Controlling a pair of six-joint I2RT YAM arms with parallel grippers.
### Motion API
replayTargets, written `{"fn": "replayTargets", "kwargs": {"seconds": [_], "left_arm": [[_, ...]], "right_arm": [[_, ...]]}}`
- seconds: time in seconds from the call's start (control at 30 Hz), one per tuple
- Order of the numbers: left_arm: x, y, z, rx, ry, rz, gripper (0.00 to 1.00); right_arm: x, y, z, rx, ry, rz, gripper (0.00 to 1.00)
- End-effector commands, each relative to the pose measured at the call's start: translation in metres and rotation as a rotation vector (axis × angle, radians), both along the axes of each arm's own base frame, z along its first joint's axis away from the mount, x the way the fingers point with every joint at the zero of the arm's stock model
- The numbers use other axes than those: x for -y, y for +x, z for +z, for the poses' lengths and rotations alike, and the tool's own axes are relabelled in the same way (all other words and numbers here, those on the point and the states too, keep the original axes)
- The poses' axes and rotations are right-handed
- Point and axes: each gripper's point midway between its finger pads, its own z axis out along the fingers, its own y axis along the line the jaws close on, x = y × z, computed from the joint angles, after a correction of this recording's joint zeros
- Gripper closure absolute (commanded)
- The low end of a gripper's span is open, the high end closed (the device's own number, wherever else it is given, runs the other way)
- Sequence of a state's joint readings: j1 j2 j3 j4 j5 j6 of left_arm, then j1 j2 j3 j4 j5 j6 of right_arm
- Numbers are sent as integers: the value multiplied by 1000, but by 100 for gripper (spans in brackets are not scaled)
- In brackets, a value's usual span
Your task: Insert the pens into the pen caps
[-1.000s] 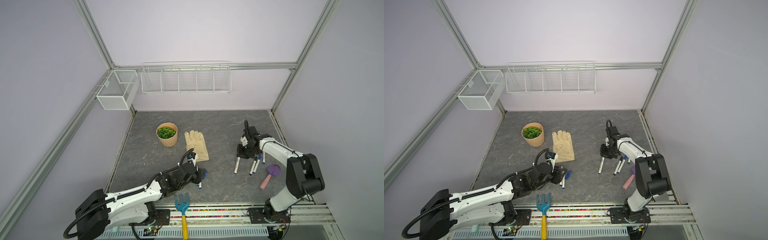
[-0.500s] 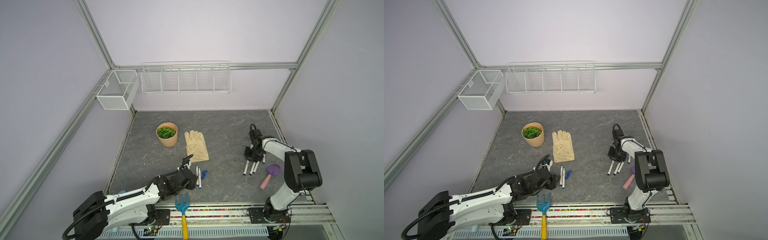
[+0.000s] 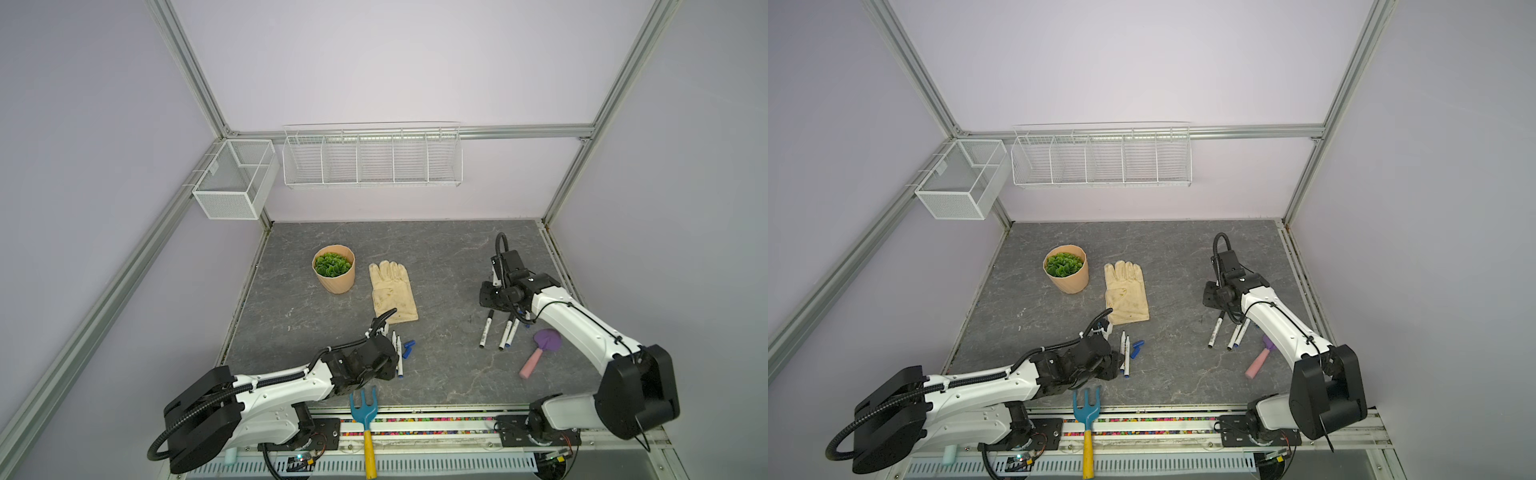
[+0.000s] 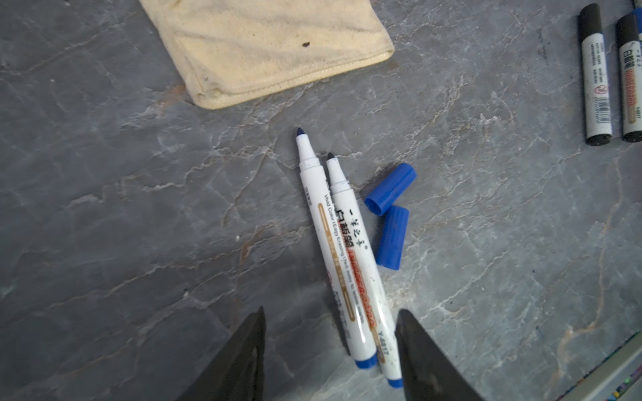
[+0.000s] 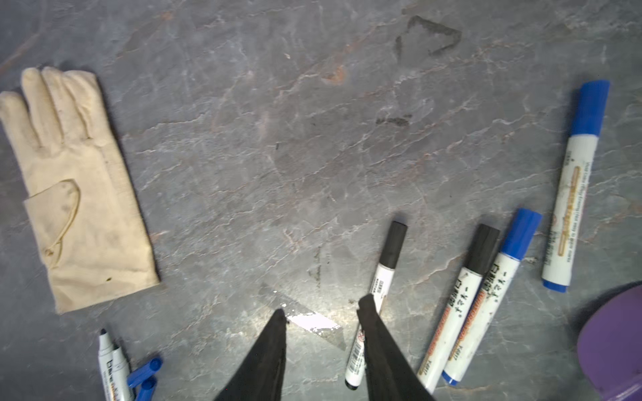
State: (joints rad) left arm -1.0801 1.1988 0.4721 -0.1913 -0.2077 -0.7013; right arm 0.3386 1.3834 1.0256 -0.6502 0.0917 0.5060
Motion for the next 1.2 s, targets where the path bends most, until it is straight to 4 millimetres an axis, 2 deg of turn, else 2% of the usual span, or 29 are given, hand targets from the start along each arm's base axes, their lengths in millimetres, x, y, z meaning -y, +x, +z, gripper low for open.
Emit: {"fn": "replayTargets", "kwargs": {"seconds": [0.0,0.27,0.6,0.97,1.17], "left_arm": [[17,6,12,7,-18,-17,41],[17,14,0,-26,104,16,47],[-2,16,-4,-37,151,112,51],[3,12,-18,-77,178,83,53],[-4,6,-32,-122,229,98,68]], "right_arm": [[-10,-5,6,12,28,43,62],[-13,-10,9,21,21,79,62],[-17,-12,1,-4,30,99,62],[-16,-12,1,-6,23,100,63],[-16,-12,2,-2,24,101,63]]}}
